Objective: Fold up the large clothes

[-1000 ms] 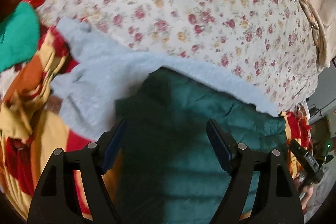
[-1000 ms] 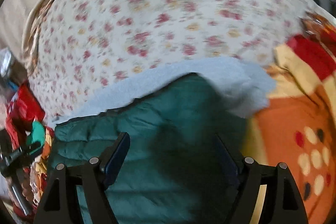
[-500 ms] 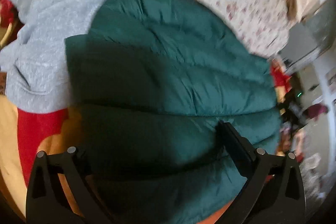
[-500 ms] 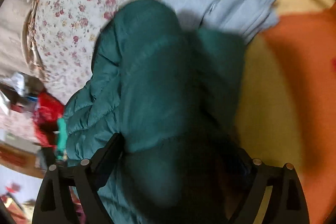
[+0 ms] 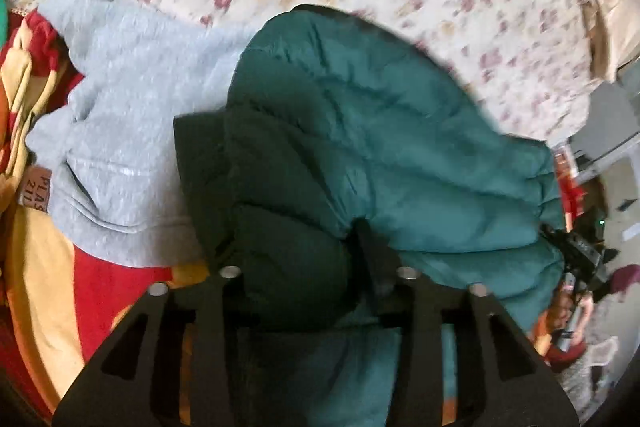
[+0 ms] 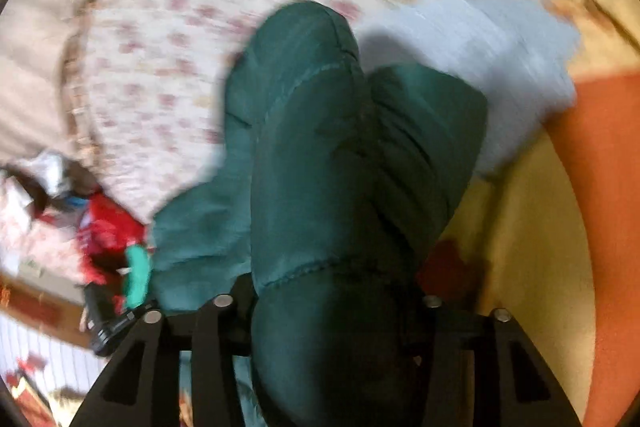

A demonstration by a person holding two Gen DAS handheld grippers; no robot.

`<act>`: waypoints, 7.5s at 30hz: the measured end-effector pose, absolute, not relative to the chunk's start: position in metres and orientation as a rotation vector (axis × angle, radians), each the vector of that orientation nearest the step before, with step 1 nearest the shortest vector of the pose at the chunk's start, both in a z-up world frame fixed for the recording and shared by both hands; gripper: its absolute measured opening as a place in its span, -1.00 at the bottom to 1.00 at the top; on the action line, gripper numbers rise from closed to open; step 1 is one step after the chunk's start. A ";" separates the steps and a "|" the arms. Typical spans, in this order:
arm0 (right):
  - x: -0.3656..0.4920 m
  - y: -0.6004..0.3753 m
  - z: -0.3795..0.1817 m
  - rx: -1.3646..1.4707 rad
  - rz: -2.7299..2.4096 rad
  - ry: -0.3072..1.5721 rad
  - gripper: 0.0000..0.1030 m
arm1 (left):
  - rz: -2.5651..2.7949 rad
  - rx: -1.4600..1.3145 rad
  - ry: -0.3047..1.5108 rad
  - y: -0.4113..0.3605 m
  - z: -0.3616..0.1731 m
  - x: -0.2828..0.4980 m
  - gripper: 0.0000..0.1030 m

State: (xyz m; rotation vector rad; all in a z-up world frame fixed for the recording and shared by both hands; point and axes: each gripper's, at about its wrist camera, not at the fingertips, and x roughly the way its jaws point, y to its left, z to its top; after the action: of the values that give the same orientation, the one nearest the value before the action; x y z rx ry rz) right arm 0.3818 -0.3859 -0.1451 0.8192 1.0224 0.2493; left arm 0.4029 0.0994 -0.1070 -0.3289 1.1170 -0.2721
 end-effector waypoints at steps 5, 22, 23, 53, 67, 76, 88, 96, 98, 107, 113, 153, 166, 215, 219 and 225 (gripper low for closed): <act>0.369 -0.391 -0.143 0.838 0.170 1.013 0.46 | -0.216 -0.325 1.094 0.092 -0.097 0.397 -0.05; 0.337 -0.326 -0.040 0.300 0.051 0.817 0.46 | -0.085 -0.153 0.881 0.097 -0.039 0.331 0.36; 0.344 -0.322 -0.046 0.284 0.048 0.828 0.46 | -0.086 -0.147 0.896 0.091 -0.048 0.334 0.36; 0.210 -0.261 -0.030 0.278 0.073 0.752 0.67 | 0.129 0.002 0.535 0.064 -0.001 0.209 0.80; 0.088 -0.227 -0.027 0.472 0.183 0.807 0.67 | 0.006 0.030 0.401 0.005 0.064 0.062 0.81; 0.049 -0.234 0.022 0.425 0.133 0.684 0.67 | 0.040 -0.062 0.270 0.020 0.108 0.012 0.98; 0.027 -0.217 0.037 0.292 0.083 0.648 0.67 | 0.013 -0.003 0.226 0.001 0.122 -0.023 0.98; 0.025 -0.206 0.035 0.243 0.064 0.659 0.67 | -0.048 -0.044 0.303 0.007 0.116 -0.026 0.98; 0.025 -0.201 0.034 0.228 0.064 0.664 0.67 | -0.070 -0.054 0.338 0.009 0.110 -0.024 0.99; 0.032 -0.183 0.024 0.167 0.039 0.706 0.67 | -0.045 -0.040 0.365 0.013 0.094 -0.026 0.98; 0.033 -0.174 0.019 0.118 0.027 0.718 0.67 | -0.018 -0.026 0.350 0.013 0.087 -0.027 0.98; 0.040 -0.162 0.000 0.060 -0.001 0.766 0.67 | -0.048 0.016 0.410 0.009 0.064 -0.018 0.98; 0.042 -0.162 -0.006 0.030 -0.020 0.766 0.67 | -0.046 0.021 0.437 0.007 0.057 -0.014 0.98; 0.028 -0.156 -0.003 -0.004 -0.097 0.693 0.67 | -0.026 0.101 0.555 0.006 0.026 -0.015 0.98; 0.030 -0.153 -0.007 -0.009 -0.087 0.702 0.67 | -0.021 0.102 0.551 0.006 0.026 -0.015 0.98; 0.031 -0.153 -0.010 -0.011 -0.092 0.713 0.67 | -0.023 0.099 0.577 0.005 0.022 -0.014 0.98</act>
State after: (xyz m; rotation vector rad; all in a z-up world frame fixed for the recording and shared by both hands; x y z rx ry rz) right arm 0.0311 -0.1533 -0.0099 -0.0110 0.7126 -0.0921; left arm -0.0138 0.0051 0.0221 0.0986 0.5769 -0.0227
